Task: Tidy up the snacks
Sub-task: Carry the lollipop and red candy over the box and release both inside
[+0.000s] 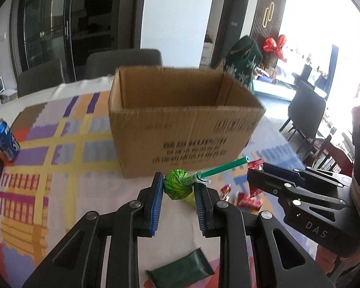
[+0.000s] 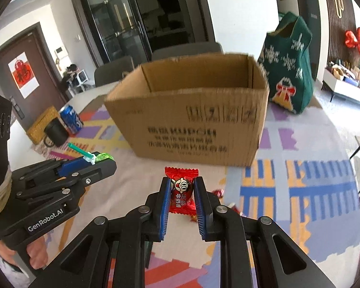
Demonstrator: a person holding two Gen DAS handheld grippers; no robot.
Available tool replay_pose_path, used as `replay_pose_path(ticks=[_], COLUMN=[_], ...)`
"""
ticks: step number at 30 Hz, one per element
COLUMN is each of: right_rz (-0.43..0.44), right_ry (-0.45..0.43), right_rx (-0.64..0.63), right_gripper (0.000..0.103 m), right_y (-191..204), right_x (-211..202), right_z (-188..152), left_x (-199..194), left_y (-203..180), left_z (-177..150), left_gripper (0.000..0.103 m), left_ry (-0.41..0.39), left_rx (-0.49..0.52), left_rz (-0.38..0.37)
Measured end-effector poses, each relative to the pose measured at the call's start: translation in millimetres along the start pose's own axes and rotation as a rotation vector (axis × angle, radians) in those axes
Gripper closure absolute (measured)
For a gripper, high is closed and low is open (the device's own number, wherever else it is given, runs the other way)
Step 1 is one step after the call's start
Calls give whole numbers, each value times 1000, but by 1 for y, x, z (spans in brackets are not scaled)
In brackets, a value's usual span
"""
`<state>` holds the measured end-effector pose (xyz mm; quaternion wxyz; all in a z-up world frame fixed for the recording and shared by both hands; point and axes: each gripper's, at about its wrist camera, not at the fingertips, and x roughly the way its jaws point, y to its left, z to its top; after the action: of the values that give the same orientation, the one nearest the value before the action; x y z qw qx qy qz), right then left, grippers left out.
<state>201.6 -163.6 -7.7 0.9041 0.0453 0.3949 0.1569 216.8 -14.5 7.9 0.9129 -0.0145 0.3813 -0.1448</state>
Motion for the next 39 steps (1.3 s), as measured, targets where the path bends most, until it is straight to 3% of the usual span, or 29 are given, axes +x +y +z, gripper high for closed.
replay_pose_path(ticks=[17, 24, 36, 37, 39], right_rz=[-13, -27, -54, -56, -66], right_ry=[-151, -156, -127, -123, -113], right_rx=[-42, -51, -79, -79, -79], right_gripper=[82, 82, 82, 82, 82], right_y=[3, -2, -5, -6, -7], right_x=[-22, -15, 16, 19, 25], right_z=[70, 100, 132, 134, 137], left_x=[-9, 6, 51, 54, 59], left_y=[-2, 5, 15, 15, 15], left_z=[79, 102, 127, 128, 130], left_gripper=[77, 77, 77, 75, 57], left_ry=[-135, -128, -45, -41, -31], left_rx=[35, 37, 5, 5, 16], left_rz=[22, 32, 48, 59, 104])
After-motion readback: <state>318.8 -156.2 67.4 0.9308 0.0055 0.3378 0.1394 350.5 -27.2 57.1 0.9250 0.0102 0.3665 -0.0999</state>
